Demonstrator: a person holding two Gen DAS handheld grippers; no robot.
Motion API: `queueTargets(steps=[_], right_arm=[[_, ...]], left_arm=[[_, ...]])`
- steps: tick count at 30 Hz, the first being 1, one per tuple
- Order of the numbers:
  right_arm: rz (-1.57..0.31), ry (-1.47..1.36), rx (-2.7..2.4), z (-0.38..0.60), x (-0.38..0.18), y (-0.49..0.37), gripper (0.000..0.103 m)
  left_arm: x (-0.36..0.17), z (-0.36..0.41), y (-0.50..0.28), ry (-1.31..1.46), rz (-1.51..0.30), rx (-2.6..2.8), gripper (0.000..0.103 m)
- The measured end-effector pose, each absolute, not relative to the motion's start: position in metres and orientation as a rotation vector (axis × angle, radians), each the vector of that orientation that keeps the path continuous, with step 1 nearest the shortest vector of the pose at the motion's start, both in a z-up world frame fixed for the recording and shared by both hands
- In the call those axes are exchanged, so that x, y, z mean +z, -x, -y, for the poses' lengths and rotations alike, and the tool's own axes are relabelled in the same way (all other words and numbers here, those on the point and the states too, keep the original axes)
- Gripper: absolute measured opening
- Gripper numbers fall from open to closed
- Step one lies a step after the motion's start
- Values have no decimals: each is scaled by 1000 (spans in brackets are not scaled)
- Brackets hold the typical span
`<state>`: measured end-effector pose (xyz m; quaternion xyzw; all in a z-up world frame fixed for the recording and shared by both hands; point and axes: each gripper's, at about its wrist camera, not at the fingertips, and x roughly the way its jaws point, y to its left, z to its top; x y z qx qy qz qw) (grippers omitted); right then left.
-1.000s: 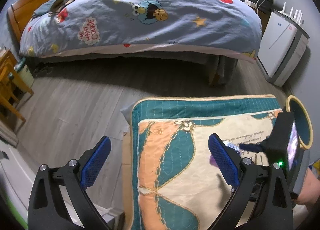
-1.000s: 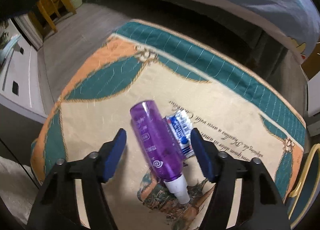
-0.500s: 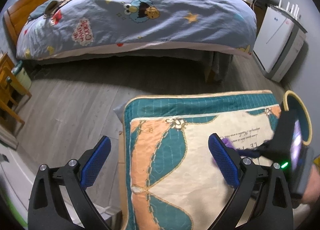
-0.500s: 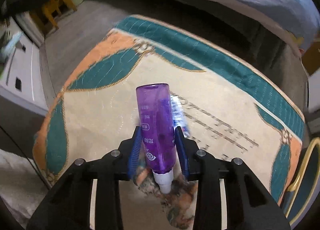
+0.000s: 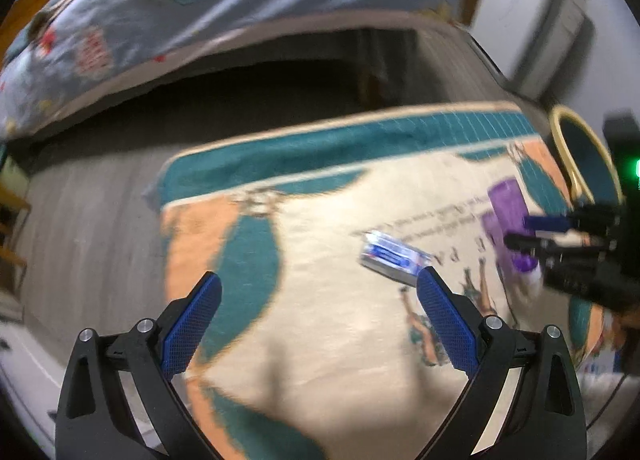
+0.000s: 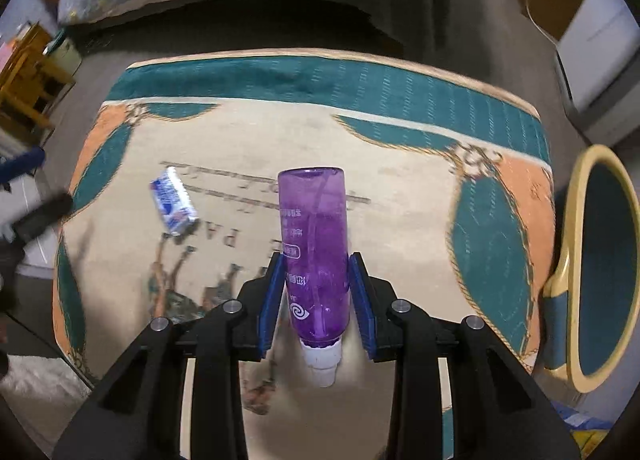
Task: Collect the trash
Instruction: 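Grasp the purple spray bottle with the right tool while the left grasps the blue-white packet, then carry the purple bottle and packet over the bin and open both tools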
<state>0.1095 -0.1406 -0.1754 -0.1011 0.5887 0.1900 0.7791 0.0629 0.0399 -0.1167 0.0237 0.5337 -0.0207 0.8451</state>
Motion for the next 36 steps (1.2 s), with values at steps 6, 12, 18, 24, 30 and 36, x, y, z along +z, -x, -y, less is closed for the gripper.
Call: queueTargets(steps=[6,12,18,24,30,36], right_arm=[[-1294,168,417,153,-176,-113,52],[-1302,141,429,166,-173,-115,54],[-1313,91,429,164,-176,-119,69],[-1339,119,410,157,-188,-119,58],[-1342,155,420,150,-186,-119,32],[-1268,83,420,171,-155,-118,32]], left_arm=[[-149,-2,-66,-214,-1137,-152,97],[-166,4,-76,-204,-1150,-187,97],[-184,11,-80,-180,-1180,-231,76],[-181,14,-78,-196,-1181,-257,58],[-169,9,-80,-168,-1154,-239,57],[-144,19,-81,-156,-1088,-246,58]])
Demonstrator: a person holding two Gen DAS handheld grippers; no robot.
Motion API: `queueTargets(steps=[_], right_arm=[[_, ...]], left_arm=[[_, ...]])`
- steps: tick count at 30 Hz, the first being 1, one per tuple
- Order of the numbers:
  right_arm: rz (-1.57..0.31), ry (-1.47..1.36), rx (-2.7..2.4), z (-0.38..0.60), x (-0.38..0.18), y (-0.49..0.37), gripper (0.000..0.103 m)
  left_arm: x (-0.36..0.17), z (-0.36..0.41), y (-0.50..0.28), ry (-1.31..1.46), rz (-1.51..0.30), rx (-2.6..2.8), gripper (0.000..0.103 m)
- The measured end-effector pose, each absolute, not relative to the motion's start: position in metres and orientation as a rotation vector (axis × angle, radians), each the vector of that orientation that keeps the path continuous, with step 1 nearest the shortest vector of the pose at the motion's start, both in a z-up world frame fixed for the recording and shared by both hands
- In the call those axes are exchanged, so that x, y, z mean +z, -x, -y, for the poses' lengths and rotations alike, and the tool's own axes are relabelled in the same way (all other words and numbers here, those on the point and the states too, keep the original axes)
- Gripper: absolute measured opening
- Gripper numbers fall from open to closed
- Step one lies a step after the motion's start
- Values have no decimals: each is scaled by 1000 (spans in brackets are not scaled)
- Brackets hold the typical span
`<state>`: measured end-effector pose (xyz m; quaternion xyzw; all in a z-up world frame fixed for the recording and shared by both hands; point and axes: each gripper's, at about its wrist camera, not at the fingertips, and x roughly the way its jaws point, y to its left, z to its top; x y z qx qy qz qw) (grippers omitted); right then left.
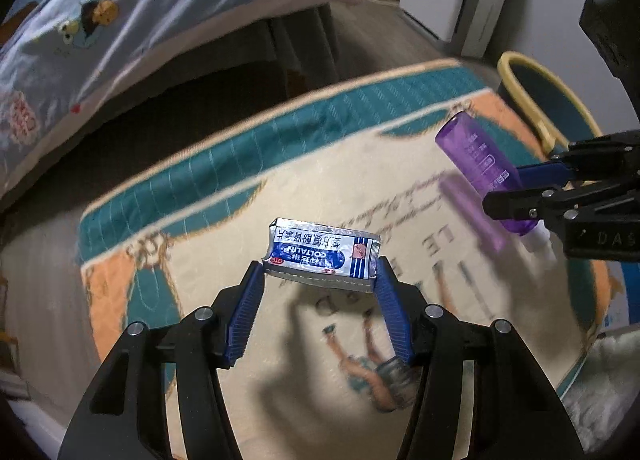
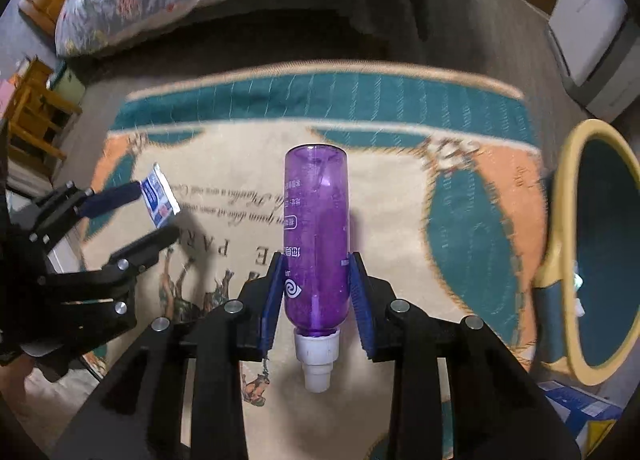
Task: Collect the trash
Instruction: 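Carry the purple bottle and packet over the bin and open both tools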
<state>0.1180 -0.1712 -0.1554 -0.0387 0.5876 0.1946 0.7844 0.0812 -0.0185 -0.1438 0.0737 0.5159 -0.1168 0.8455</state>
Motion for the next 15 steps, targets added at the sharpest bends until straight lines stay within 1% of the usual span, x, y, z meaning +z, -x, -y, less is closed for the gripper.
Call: queueTargets(steps=[9,15], right_arm=[[-1168,-46,342,245,-111,-124,32],[-1130,-130,245,312,-94,-130,32]], left_arm=[[-108,79,-89,-211,-1000,-314,58],[-98,131,-95,-236,-964,-385,58]])
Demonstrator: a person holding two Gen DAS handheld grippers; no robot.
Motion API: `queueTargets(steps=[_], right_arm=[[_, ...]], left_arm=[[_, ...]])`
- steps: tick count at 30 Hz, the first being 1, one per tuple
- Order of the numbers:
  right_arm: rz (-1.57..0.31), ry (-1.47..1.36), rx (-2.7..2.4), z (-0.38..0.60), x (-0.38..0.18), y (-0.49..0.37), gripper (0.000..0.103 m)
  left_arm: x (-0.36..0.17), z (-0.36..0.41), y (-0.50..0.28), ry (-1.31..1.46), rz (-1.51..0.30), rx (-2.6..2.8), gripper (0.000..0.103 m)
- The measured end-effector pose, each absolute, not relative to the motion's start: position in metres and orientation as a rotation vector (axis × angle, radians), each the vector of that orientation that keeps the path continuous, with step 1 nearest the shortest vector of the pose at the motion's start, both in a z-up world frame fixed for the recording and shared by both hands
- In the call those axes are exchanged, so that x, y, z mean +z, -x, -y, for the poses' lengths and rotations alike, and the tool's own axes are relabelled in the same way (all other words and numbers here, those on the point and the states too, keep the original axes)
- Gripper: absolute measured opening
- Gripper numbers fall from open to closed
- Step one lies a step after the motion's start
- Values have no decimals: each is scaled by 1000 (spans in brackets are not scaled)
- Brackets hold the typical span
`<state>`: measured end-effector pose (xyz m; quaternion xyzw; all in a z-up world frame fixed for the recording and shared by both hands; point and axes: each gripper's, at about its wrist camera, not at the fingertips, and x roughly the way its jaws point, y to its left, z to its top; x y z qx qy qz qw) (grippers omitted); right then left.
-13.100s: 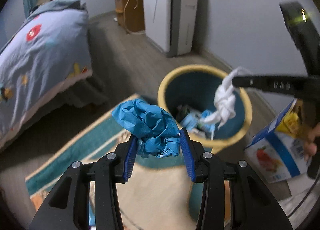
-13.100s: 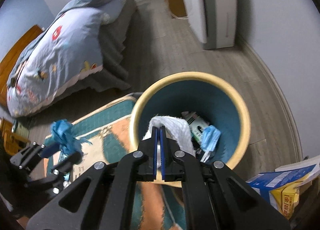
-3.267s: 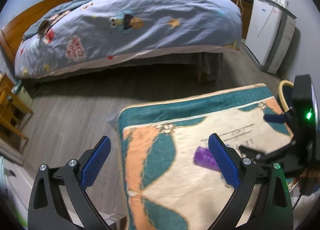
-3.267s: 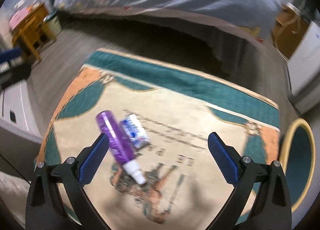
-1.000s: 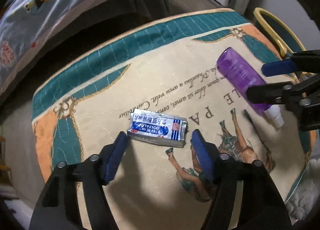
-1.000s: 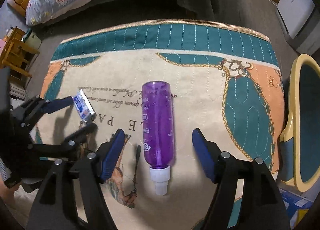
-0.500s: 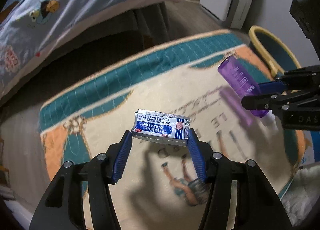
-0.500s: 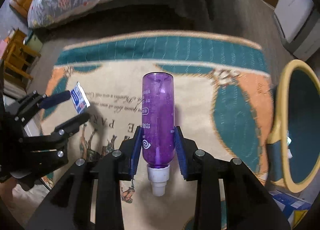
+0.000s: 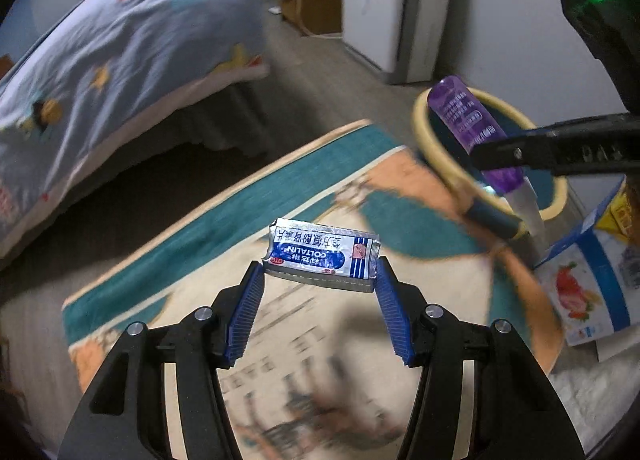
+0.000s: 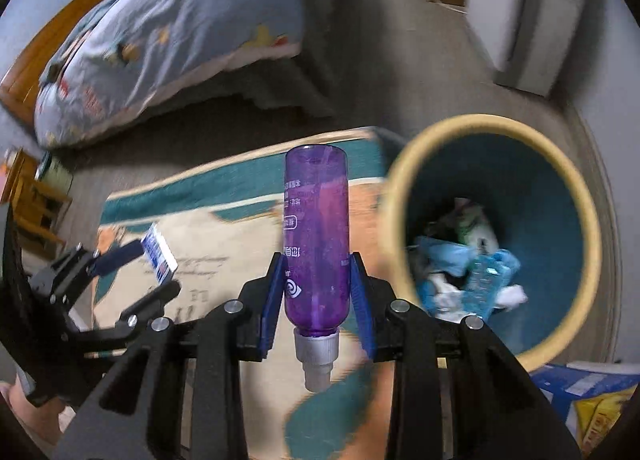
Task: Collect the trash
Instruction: 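Carry the purple bottle and packet over the bin and open both tools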
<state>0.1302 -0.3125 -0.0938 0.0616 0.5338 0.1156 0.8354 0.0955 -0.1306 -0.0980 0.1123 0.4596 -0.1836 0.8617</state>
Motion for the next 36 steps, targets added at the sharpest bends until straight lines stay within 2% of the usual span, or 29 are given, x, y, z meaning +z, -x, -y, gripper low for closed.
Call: queueTargets(steps=[13,22,29,30,31,33,36], right_arm=[[-1122,-273,17,443,-108,-135,32],[-1184,-365,-43,477,-140,-135,32],[-1148,-399,-29,476,-140,-140,32],[-1139,-403,-30,477,-138,-139,38],[-1131,-406,-40,478,-137,-140,51],[-1126,-406,-48,478,-135,-139,63],[-1129,-385,-46,477,-132,-138,64]], left_arm=[[-104,254,-103,-309,-928,-548,58],[-126,314,-116,-341,-934,-612,58],[-141,324,-120,-368,-925,-603,61],[-139,322,-120,-360,-916,-608,69],[-138,321,-119,-357,-907,-605,77],[-136,317,-118,-359,-898,-584,79],[-130,310,-117,-340,-906,-567,80]])
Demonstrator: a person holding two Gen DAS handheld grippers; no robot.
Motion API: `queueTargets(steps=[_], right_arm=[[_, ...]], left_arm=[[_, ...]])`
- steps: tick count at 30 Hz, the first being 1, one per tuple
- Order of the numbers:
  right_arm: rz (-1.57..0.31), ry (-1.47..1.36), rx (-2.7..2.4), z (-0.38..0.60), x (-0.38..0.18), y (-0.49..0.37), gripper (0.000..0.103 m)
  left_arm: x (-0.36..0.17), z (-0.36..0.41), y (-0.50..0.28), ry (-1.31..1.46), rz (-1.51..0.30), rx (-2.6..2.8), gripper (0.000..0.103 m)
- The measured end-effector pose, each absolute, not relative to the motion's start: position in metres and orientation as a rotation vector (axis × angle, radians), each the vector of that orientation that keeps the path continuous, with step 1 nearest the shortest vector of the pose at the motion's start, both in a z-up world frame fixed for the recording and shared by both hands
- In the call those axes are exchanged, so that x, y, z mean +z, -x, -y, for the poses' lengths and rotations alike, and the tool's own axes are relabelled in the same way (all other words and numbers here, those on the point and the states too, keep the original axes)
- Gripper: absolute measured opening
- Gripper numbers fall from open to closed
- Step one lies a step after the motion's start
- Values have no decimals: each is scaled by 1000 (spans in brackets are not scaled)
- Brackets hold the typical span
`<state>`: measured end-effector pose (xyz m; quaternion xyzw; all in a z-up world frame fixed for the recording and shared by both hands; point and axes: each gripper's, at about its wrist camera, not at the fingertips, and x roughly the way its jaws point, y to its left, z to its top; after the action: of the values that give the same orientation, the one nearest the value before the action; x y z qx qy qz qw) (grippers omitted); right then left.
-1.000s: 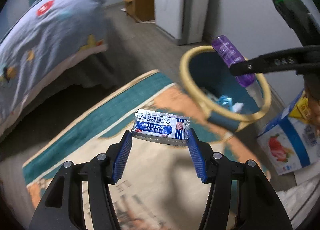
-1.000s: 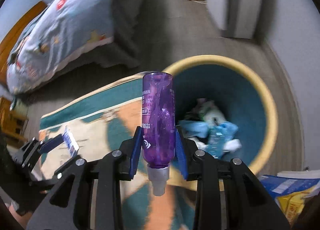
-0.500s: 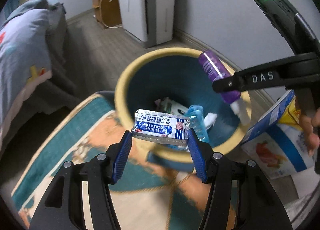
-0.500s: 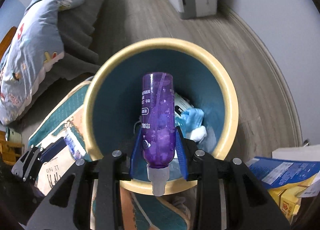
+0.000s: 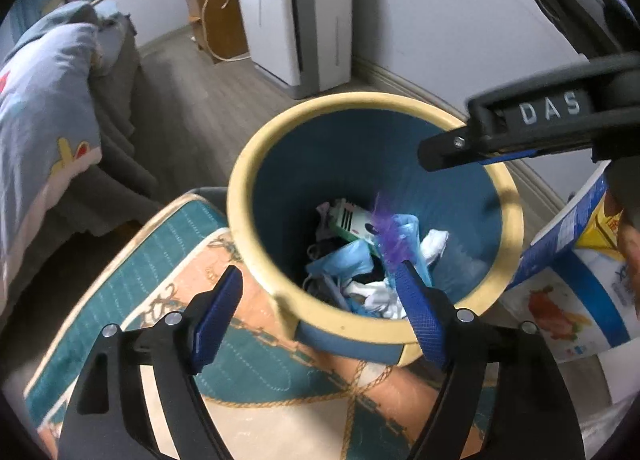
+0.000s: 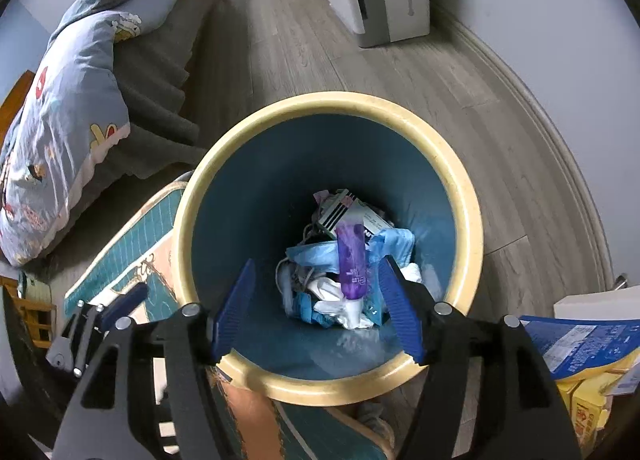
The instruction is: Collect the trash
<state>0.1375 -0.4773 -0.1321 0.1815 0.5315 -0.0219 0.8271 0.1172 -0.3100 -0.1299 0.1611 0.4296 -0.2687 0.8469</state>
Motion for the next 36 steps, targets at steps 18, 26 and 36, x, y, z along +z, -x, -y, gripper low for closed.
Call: queueTargets(steps=[18,26,36], right_arm=[[-950,-348,-119,472,-46,-30,97],[-942,-341,-205,471,-43,-15,97],[-934,-306,-204,468,-45,-26,97]], left_arm=[[-25,252,-56,-272,-915,-497,98],[-22,255,-56,-258,-888,-446,98],[-23,251,-65,-217,-901,-459,98]])
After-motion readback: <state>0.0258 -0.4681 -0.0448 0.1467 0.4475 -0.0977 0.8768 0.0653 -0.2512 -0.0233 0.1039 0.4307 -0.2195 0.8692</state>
